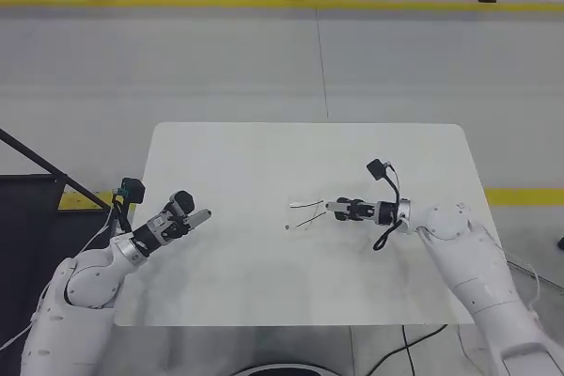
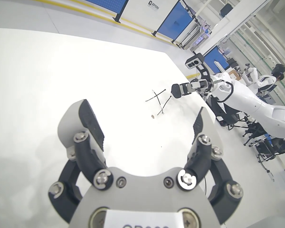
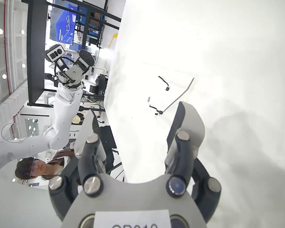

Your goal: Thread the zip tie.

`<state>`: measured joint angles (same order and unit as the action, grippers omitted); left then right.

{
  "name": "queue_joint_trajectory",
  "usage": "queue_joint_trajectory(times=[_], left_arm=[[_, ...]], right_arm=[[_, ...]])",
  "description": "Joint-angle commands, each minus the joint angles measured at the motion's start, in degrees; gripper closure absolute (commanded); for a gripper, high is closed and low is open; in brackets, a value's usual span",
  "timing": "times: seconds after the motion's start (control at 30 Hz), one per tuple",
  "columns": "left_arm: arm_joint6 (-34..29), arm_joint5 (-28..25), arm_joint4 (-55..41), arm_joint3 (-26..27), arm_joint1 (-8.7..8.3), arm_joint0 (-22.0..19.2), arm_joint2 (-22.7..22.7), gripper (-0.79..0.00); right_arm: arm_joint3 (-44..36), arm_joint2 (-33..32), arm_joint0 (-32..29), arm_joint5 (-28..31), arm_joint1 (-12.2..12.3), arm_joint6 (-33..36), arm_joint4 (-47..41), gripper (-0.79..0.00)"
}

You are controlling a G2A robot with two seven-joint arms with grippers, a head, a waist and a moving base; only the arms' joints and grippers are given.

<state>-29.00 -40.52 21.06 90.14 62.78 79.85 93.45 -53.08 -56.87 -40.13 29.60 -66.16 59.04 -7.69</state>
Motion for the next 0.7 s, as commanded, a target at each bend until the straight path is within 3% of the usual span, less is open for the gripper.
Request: queue_joint_trajectory(times=[0.0, 0.37, 0.47, 0.6, 0.67], left_arm=[[0.0, 0.0, 0.0, 0.0, 0.00, 0.0, 0.0, -0.785], [0.0, 0.0, 0.0, 0.0, 0.00, 0.0, 0.0, -0.785], [0.0, 0.0, 0.0, 0.0, 0.00, 0.0, 0.0, -0.785], [0.0, 0.0, 0.0, 0.0, 0.00, 0.0, 0.0, -0.785], [0.0, 0.0, 0.0, 0.0, 0.00, 0.0, 0.0, -0.785]], right_arm=[[1.0, 0.6, 0.6, -0.4, -0.3, 0.2, -0.1, -0.582], [5.2, 3.2, 3.5, -2.6, -1.6, 0.9, 0.1, -0.486], [6.1, 3.9, 4.2, -3.1, -2.0, 1.5, 0.1, -0.400], [7.2, 4.6, 5.0, -3.4, -2.4, 1.9, 0.0, -0.363], [7.7, 4.8, 5.4, -3.4, -2.6, 2.1, 0.0, -0.296]])
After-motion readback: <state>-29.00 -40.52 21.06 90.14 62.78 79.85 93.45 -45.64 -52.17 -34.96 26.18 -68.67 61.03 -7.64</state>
